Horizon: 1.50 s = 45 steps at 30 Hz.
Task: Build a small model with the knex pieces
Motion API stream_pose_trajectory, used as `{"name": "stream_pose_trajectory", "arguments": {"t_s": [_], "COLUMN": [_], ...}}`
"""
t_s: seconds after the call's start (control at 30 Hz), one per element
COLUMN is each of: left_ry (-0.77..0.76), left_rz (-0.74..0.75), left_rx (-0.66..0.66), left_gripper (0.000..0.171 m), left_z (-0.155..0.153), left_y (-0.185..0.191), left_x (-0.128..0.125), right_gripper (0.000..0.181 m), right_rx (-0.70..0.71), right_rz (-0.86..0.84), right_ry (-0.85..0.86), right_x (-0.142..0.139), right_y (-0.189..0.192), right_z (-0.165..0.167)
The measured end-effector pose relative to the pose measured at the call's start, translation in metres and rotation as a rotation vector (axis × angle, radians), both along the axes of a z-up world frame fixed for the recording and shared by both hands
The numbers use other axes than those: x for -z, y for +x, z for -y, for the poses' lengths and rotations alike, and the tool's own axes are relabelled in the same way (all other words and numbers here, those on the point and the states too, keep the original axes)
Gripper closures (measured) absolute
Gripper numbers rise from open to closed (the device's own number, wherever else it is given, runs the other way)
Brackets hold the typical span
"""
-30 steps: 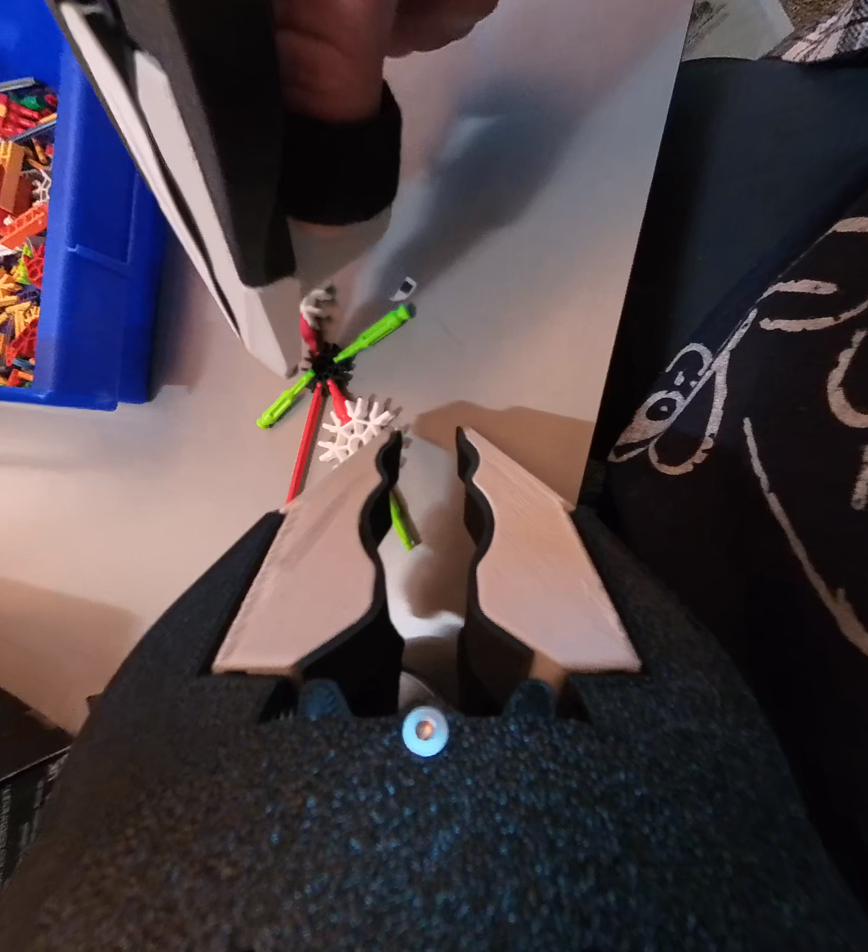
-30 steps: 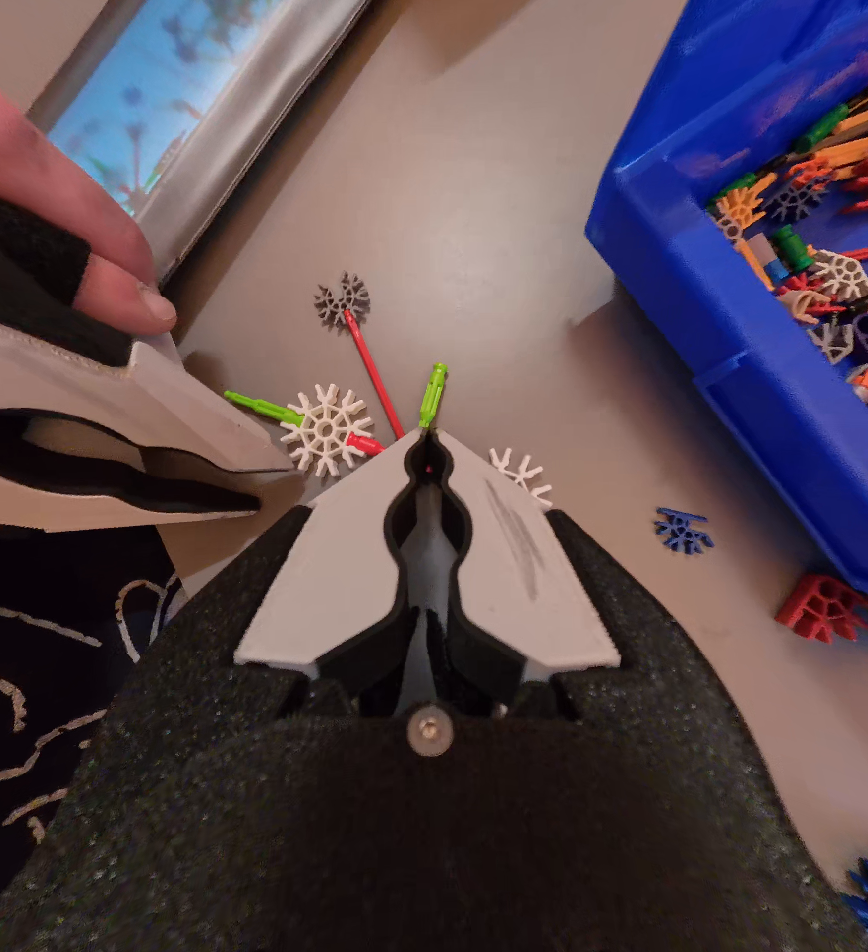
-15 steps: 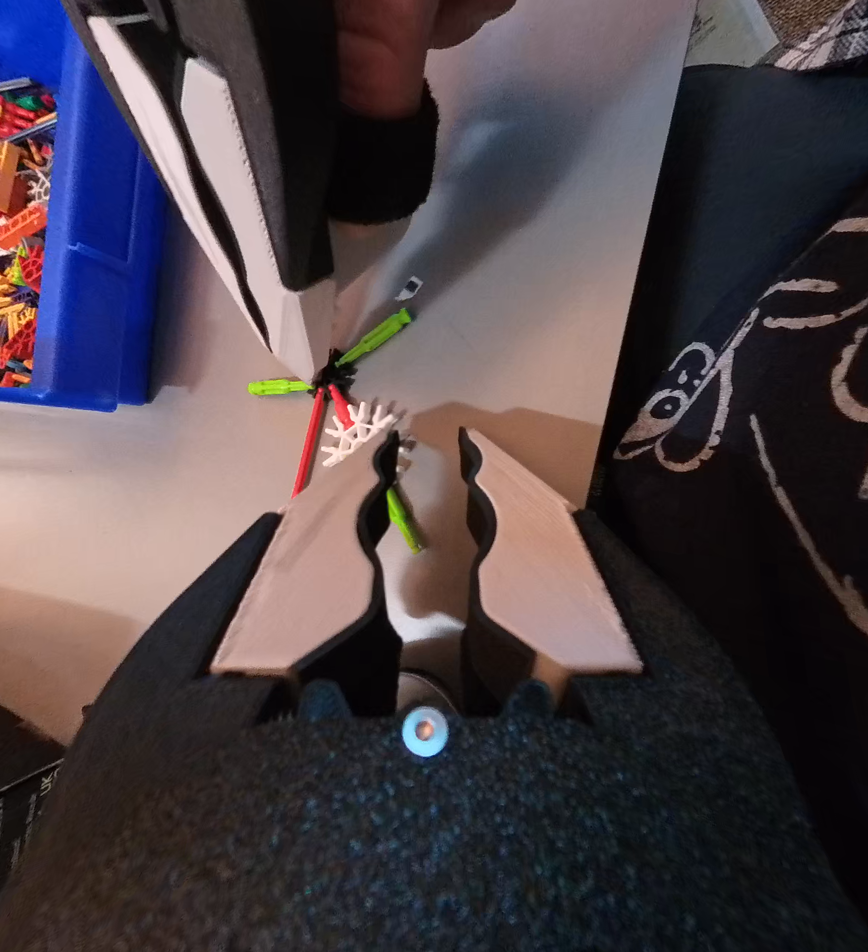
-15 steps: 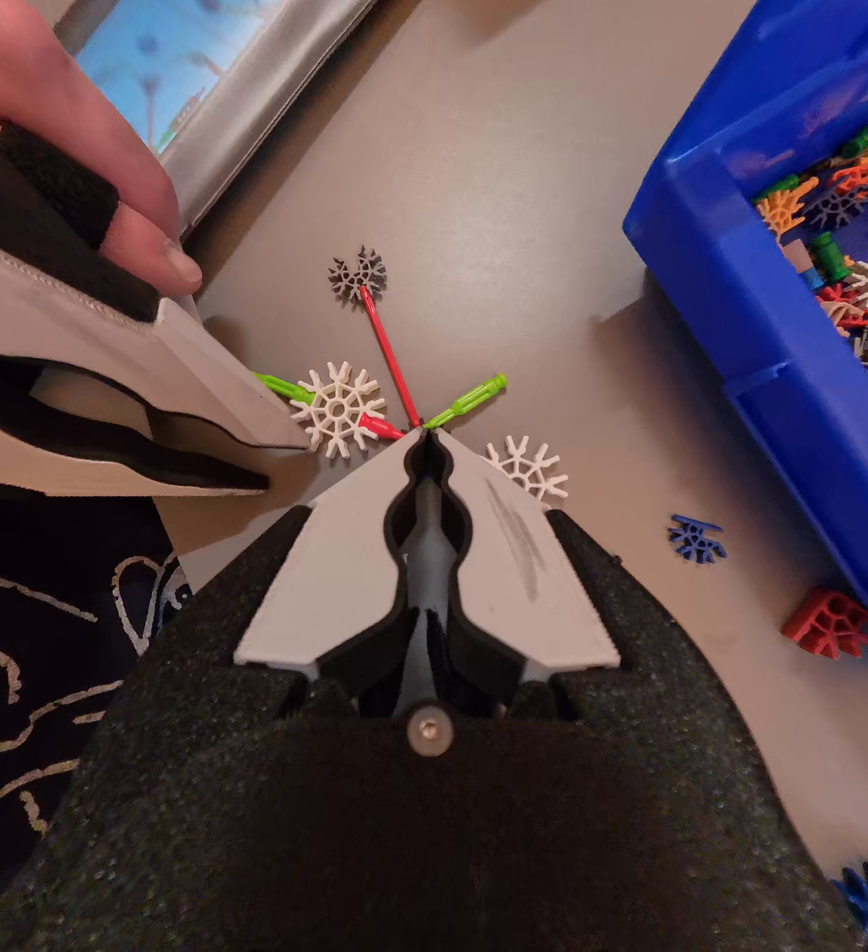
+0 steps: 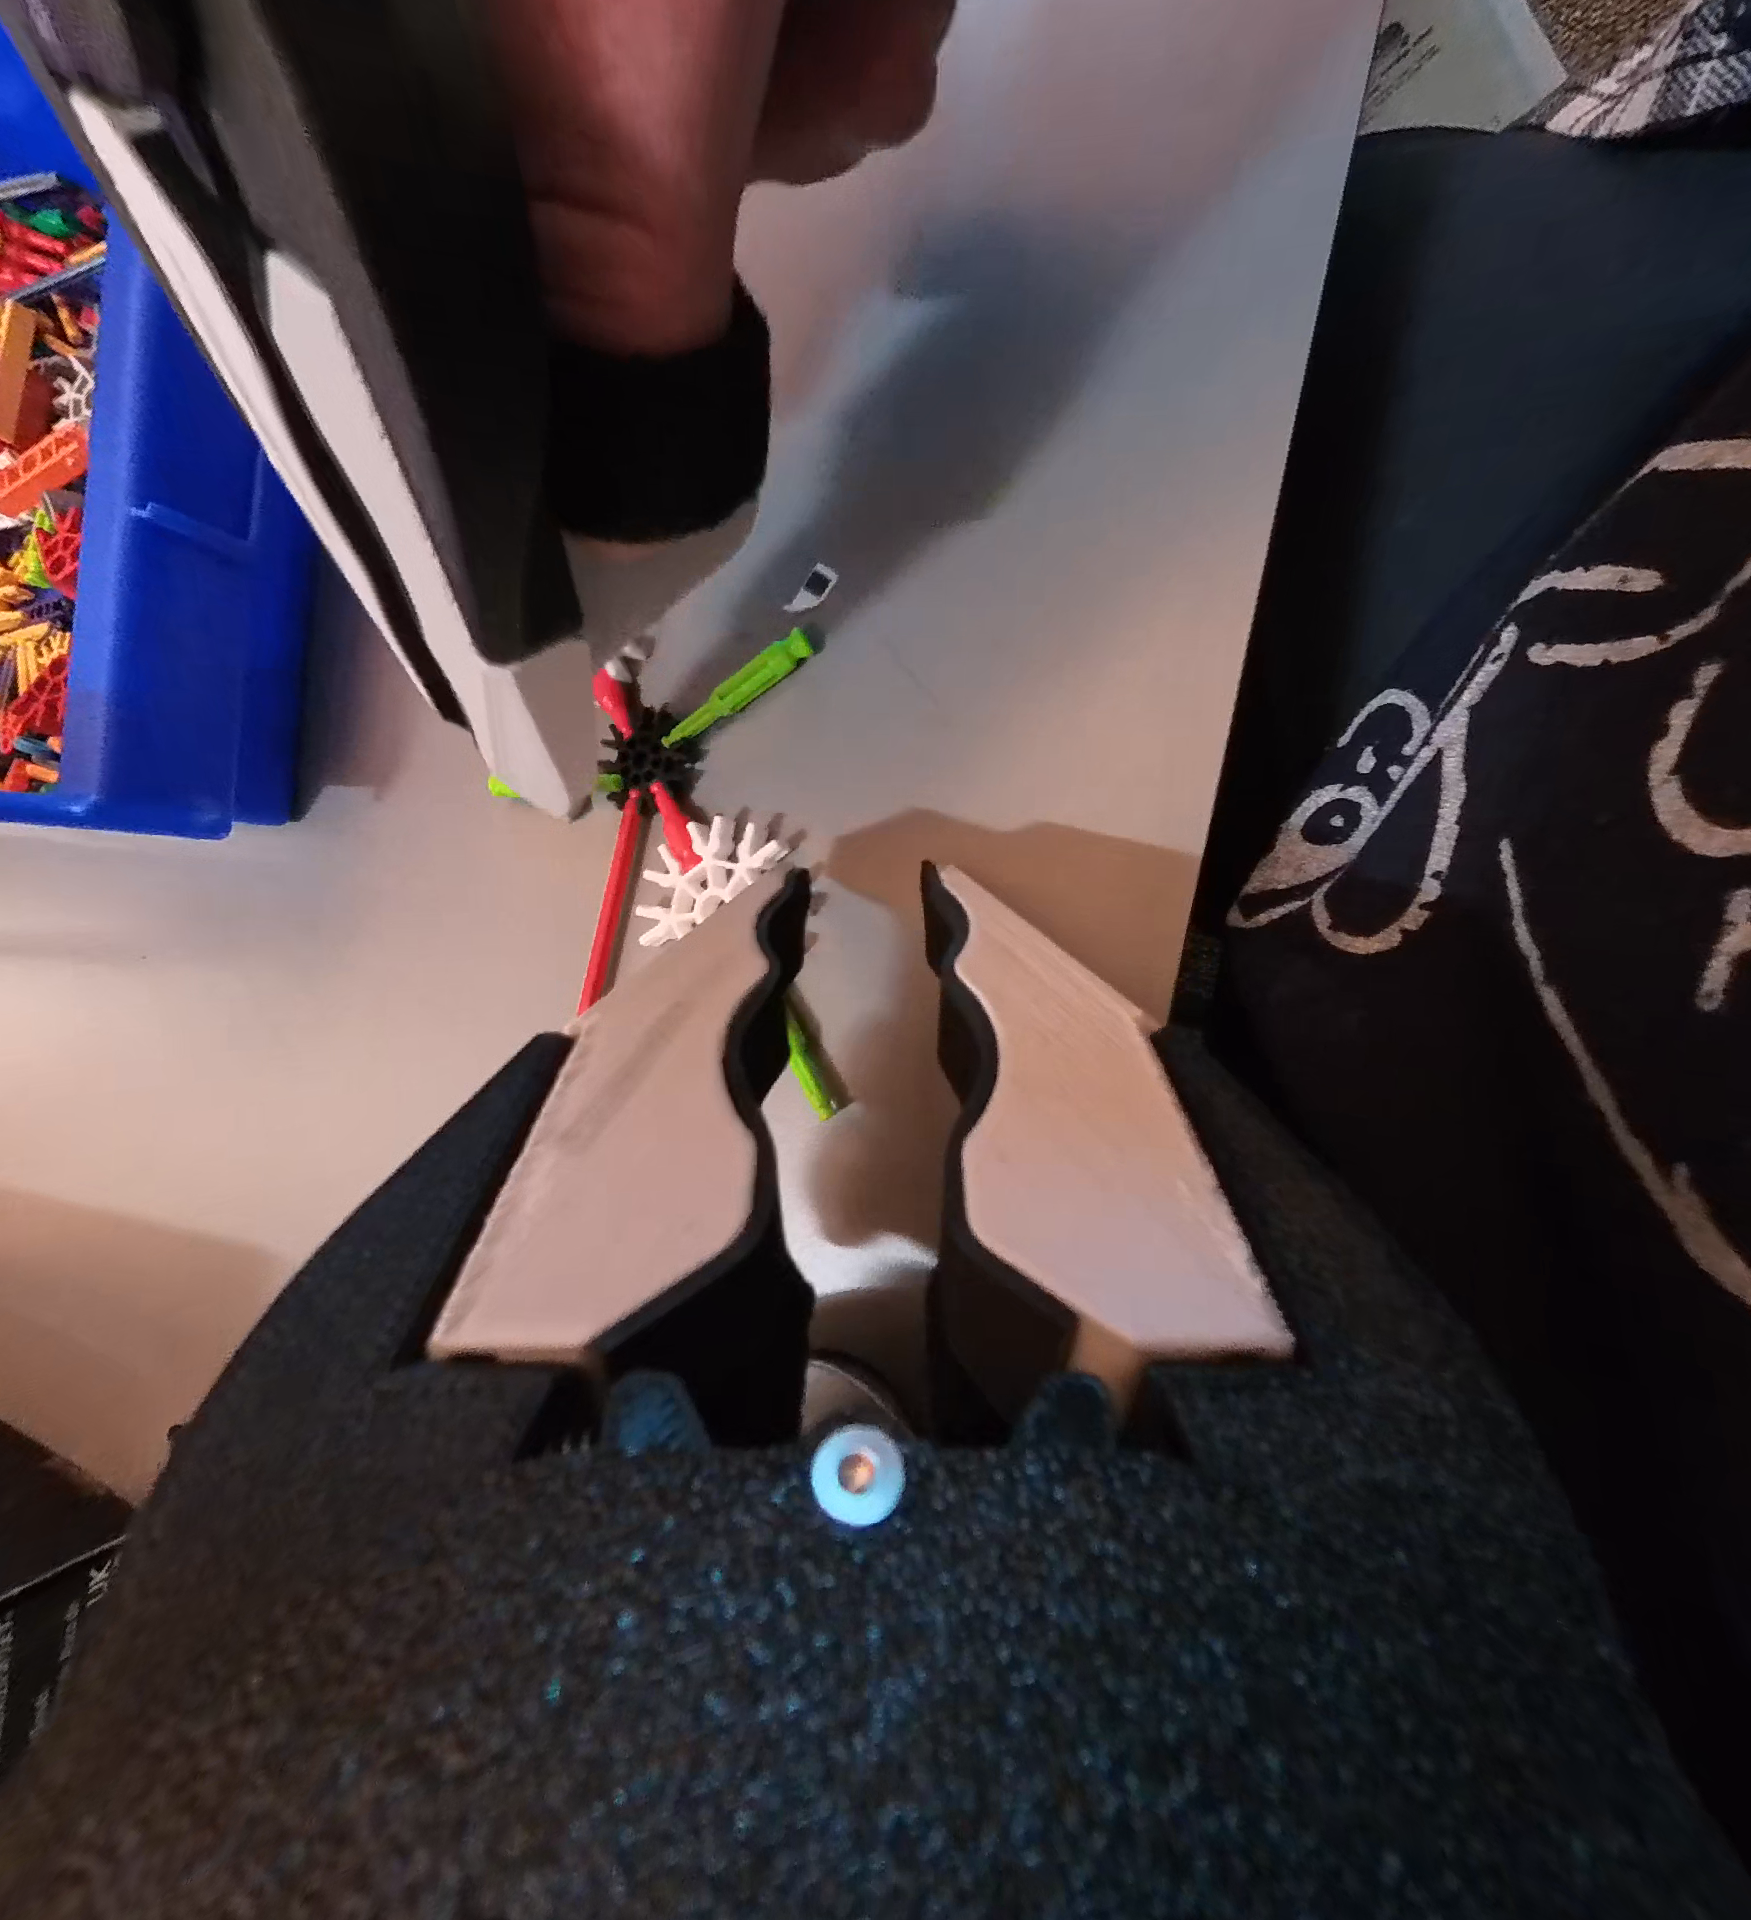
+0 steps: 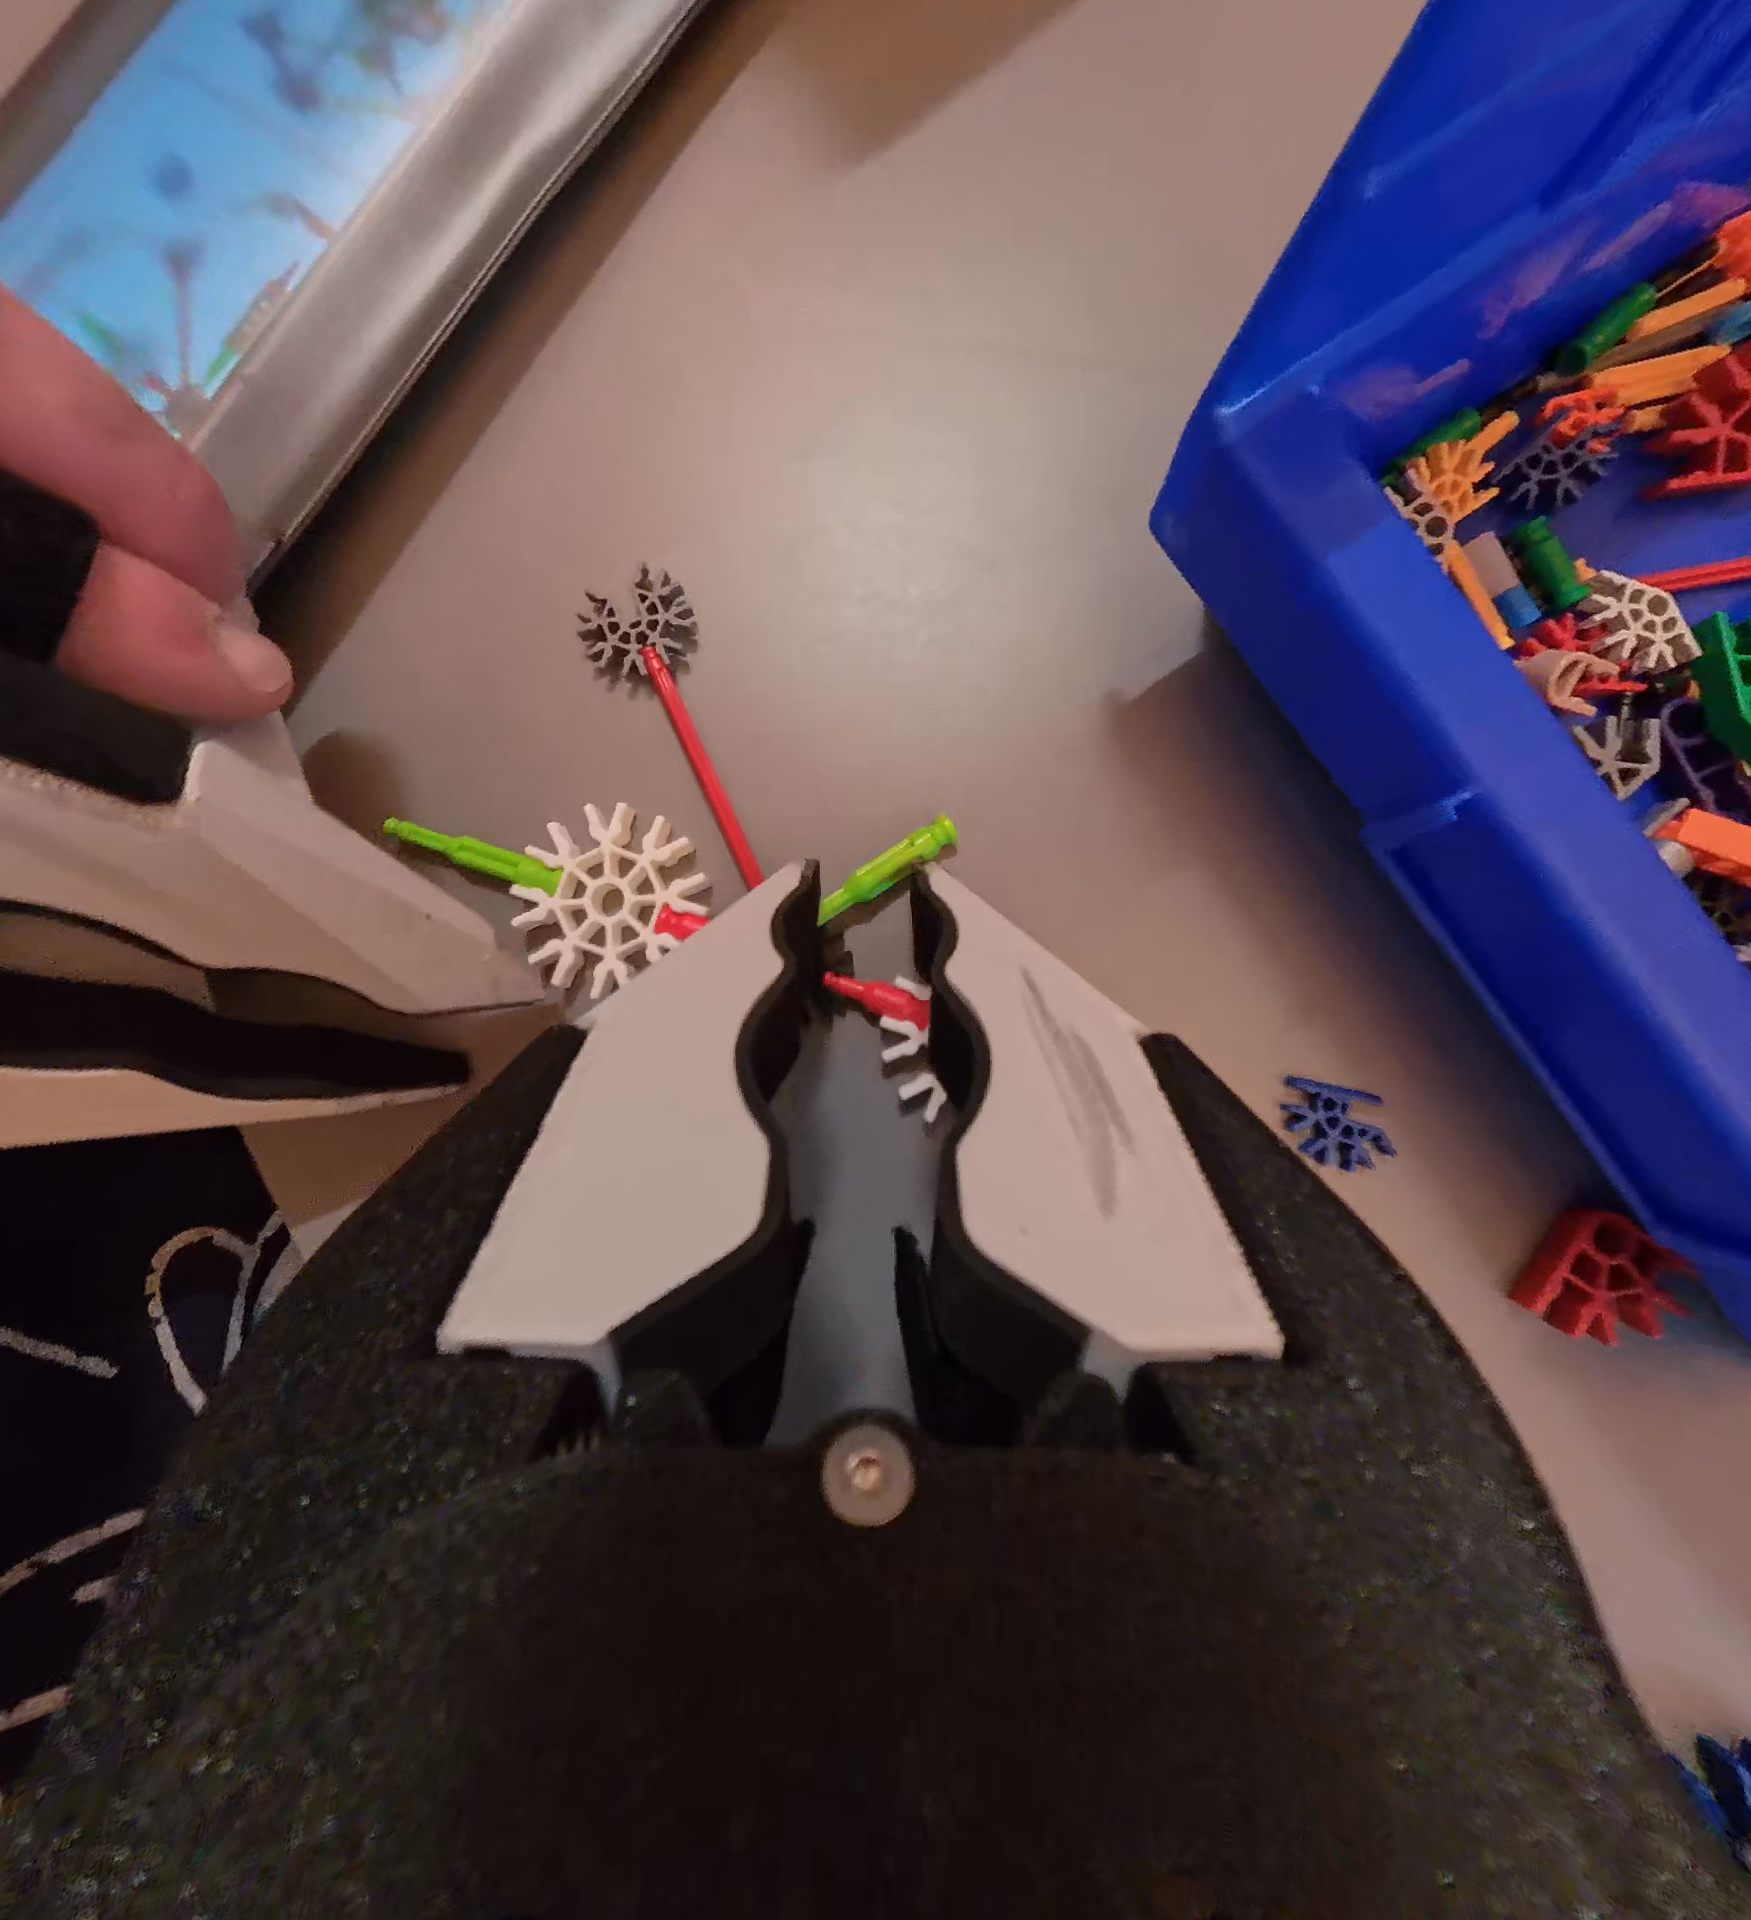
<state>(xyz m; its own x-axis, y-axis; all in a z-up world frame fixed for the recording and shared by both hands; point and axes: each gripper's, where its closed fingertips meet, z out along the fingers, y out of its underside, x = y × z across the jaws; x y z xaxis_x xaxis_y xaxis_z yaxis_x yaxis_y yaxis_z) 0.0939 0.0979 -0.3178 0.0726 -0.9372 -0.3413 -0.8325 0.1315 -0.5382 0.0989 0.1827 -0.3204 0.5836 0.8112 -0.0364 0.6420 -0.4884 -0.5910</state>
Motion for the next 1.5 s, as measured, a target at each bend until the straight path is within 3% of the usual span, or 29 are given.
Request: {"name": "stream_pose_trajectory", "arguments": {"t_s": [0.23, 0.6, 0.93, 1.2, 1.5], "left_ry": [0.003, 0.008, 0.008, 0.011, 0.016], "left_rz": [-0.001, 0.004, 0.004, 0.01, -0.001], "left_rx": [0.004, 0.013, 0.01, 0.011, 0.009], "left_gripper": [0.151, 0.146, 0.146, 0.144, 0.144], "left_z": [0.0, 0.001, 0.001, 0.001, -0.004], "left_y": [0.001, 0.0, 0.0, -0.001, -0.003], "left_x": [0.0, -0.003, -0.001, -0.004, -0.004], "right_gripper": [0.175, 0.176, 0.175, 0.173, 0.181], "right_rx": [0.005, 0.029, 0.064, 0.08, -0.03], "right_rz": [-0.002, -0.168, -0.092, -0.125, 0.015], "right_ry": [-0.008, -0.141, -0.087, -0.076, -0.05], "right_x": [0.004, -0.004, 0.004, -0.014, -0.006], "right_y": [-0.002, -0.004, 0.0, 0.009, 0.011], "right_z": [-0.008, -0.006, -0.006, -0.011, 0.009]}}
